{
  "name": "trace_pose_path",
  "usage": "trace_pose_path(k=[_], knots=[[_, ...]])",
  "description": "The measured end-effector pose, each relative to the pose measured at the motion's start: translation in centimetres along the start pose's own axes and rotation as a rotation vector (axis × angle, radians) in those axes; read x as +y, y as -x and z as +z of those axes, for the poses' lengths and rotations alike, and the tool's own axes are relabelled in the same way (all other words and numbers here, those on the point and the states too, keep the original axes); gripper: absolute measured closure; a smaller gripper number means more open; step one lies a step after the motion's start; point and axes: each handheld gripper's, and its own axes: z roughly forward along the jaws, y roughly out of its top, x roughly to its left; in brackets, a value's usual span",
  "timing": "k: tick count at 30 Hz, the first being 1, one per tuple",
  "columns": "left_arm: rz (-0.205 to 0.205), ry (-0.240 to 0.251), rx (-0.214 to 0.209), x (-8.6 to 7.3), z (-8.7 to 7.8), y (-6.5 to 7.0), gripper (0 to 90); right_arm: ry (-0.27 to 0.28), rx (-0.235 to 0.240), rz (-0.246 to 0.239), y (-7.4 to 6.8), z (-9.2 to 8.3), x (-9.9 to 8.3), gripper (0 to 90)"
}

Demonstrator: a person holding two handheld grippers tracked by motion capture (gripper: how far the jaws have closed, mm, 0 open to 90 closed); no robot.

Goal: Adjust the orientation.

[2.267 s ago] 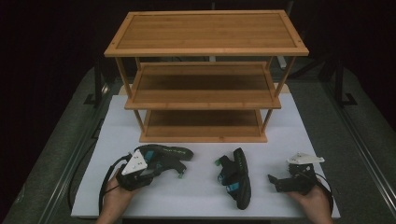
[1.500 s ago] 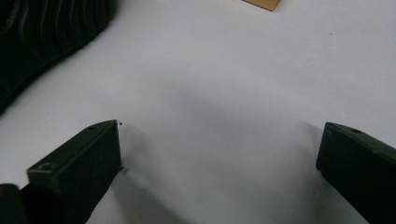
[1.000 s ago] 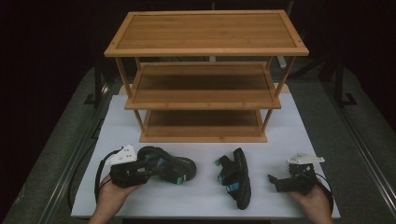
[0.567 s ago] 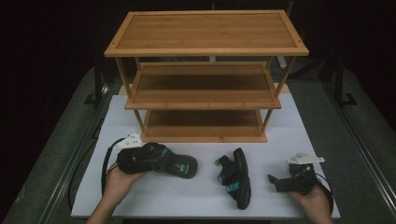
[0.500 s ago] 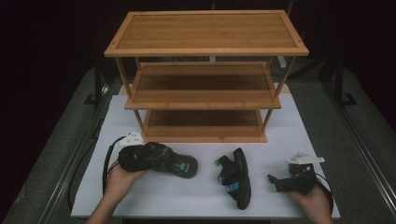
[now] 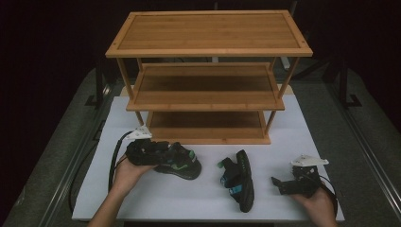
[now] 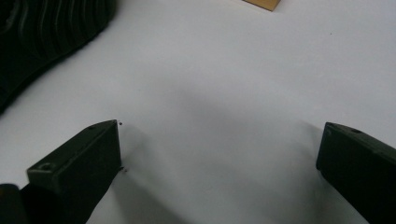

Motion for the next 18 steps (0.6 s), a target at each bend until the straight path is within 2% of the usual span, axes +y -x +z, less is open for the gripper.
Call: trace_pose_path(k=[3, 5, 6, 7, 12, 16, 18], knots=[[0.006, 0.019, -0.015, 0.3, -0.5, 0.5, 45.1, 0.0, 0.0, -0.001, 0.0, 0.0, 0.0, 0.0], [0.019, 0.024, -0.037, 0.7, -0.7, 1.1, 45.6, 0.0, 0.0, -0.001, 0.0, 0.0, 0.0, 0.0], [0.036, 0.024, -0.063, 1.2, -0.6, 1.9, 47.3, 0.0, 0.0, -0.001, 0.0, 0.0, 0.0, 0.0], [0.036, 0.024, -0.063, 1.2, -0.6, 1.9, 47.7, 0.0, 0.0, -0.001, 0.0, 0.0, 0.0, 0.0], [0.06, 0.019, -0.114, 2.4, 0.7, 3.3, 49.2, 0.001, 0.0, -0.002, 0.0, 0.0, 0.0, 0.0], [0.075, 0.004, -0.129, 3.3, 2.4, 3.8, 51.7, 0.001, 0.0, -0.002, 0.0, 0.0, 0.0, 0.0], [0.08, -0.002, -0.13, 3.5, 2.7, 3.9, 53.0, 0.001, 0.0, -0.002, 0.0, 0.0, 0.0, 0.0]])
